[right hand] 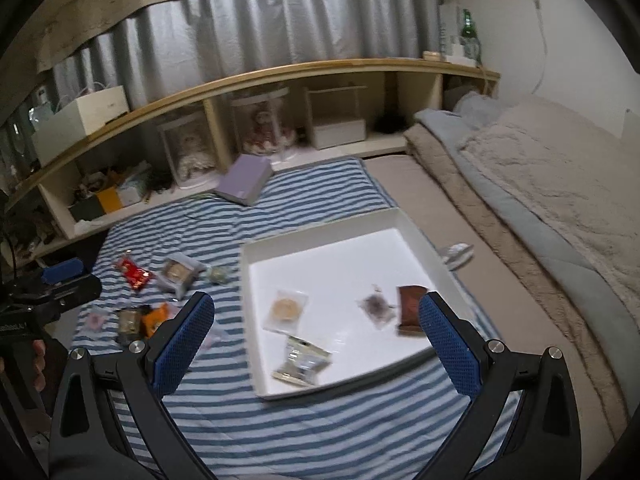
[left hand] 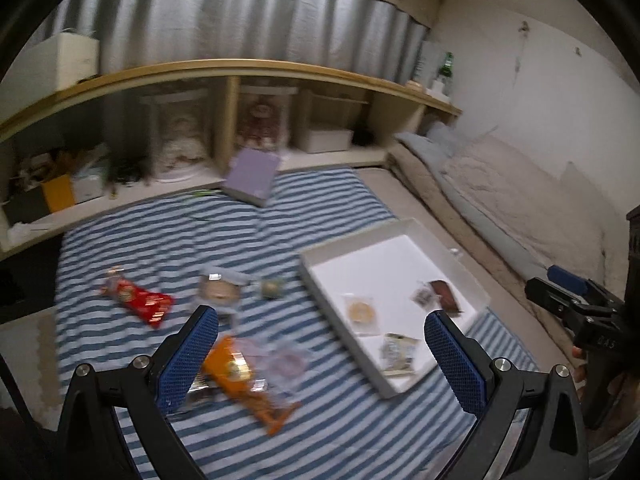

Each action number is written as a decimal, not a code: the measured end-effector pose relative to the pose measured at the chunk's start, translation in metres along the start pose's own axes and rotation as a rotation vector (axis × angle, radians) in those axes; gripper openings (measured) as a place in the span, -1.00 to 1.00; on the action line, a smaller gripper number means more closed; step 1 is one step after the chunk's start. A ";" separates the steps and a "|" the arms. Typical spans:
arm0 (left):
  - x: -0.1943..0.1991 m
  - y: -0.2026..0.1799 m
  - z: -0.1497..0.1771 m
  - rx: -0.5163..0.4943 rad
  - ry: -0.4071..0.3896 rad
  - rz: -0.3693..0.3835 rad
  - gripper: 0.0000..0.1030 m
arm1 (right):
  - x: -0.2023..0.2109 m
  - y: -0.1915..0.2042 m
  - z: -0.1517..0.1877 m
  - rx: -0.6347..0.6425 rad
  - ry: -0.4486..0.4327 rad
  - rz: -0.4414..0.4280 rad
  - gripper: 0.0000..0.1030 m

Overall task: Organize snacks
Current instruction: 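Lift both open tools away from the tray toward the remaining snacks, then grasp the pink ring cake bag with left tool while right tool grasps the orange snack bag, then carry both bags over the white tray and open both tools to drop them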

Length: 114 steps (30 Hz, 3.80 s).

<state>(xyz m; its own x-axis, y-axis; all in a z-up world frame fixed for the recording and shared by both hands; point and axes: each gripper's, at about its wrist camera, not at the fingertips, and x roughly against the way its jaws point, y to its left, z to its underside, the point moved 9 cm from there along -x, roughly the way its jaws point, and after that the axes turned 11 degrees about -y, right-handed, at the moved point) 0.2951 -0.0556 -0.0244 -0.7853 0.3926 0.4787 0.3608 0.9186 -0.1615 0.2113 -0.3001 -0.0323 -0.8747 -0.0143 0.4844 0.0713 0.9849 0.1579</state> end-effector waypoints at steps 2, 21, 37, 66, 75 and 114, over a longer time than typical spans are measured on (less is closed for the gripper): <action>0.014 0.018 -0.001 0.004 0.003 -0.025 1.00 | -0.004 0.016 -0.001 0.006 0.000 -0.017 1.00; 0.085 0.156 0.000 -0.096 0.083 -0.234 1.00 | -0.059 0.171 0.023 0.056 0.062 -0.209 1.00; 0.012 0.201 0.060 -0.083 0.249 -0.114 1.00 | -0.115 0.224 0.105 0.113 0.168 -0.326 1.00; -0.088 0.229 0.143 -0.024 0.569 -0.190 0.41 | -0.169 0.236 0.188 0.238 0.467 -0.376 0.10; -0.094 0.243 0.143 0.068 0.558 -0.216 -0.02 | -0.168 0.241 0.194 0.291 0.461 -0.383 -0.26; -0.025 0.135 0.025 0.121 0.139 -0.116 -0.08 | -0.129 0.167 0.060 0.060 0.089 -0.295 -0.29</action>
<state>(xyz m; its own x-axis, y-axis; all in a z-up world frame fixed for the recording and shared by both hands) 0.3510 0.0596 -0.0795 -0.7381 0.2818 0.6131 0.2025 0.9592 -0.1972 0.3078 -0.1234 -0.1199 -0.8079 -0.3139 0.4988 -0.2105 0.9442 0.2533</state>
